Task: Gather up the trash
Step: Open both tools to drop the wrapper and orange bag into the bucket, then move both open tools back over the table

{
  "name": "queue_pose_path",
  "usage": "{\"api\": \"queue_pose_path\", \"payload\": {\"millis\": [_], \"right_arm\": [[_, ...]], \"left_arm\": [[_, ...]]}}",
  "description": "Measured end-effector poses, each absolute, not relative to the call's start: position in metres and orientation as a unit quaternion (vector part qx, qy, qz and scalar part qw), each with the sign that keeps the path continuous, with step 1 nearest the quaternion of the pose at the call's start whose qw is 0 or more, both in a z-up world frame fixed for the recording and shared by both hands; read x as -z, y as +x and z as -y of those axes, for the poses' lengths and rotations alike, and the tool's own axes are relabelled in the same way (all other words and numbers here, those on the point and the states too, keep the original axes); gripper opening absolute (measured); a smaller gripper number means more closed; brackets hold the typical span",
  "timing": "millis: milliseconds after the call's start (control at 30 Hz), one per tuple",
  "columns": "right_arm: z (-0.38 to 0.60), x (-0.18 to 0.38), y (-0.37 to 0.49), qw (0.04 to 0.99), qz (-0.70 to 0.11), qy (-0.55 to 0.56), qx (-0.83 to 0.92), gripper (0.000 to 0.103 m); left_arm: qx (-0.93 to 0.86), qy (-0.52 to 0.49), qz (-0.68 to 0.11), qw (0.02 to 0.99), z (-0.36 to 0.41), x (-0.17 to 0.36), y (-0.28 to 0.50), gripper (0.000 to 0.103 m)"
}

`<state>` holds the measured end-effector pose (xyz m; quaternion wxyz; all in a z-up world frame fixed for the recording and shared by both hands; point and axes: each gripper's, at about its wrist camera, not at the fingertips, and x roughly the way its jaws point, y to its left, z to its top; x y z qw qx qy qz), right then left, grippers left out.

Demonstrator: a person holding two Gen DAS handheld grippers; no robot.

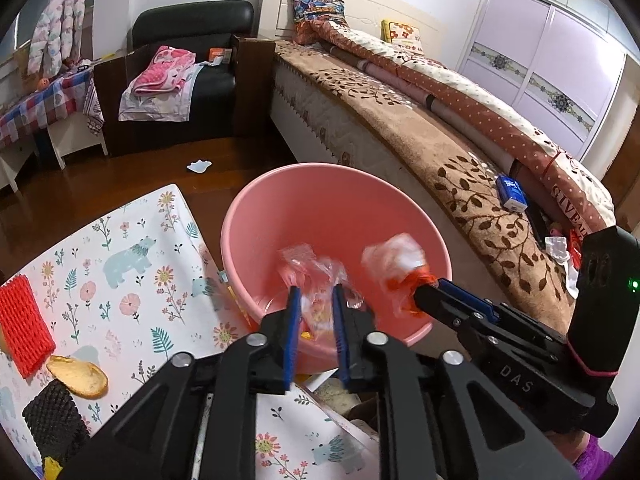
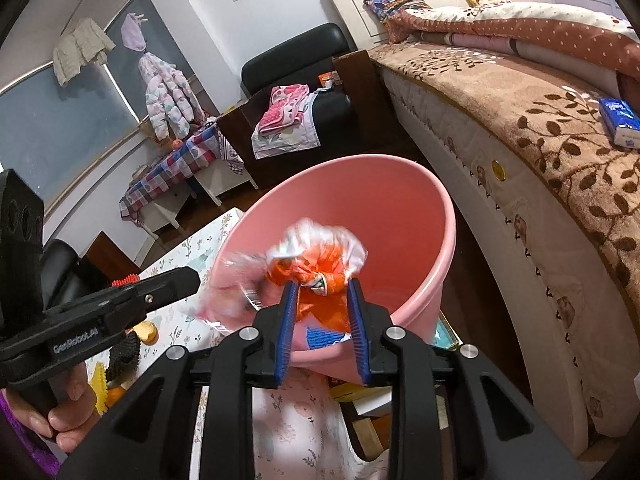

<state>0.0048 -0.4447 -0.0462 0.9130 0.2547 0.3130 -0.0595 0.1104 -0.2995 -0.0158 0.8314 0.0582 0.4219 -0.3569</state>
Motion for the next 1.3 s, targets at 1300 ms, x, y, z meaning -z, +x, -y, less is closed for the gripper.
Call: {"api": "queue_pose_path", "payload": {"millis": [1300], "right_arm": [[0.297,0.018,-0.006,0.923,-0.345,0.153,-0.072,0.038]], "left_arm": [[0.2,-0.001,-0.36,0.911,0.041,-0.046,0.067,0.047]]}}
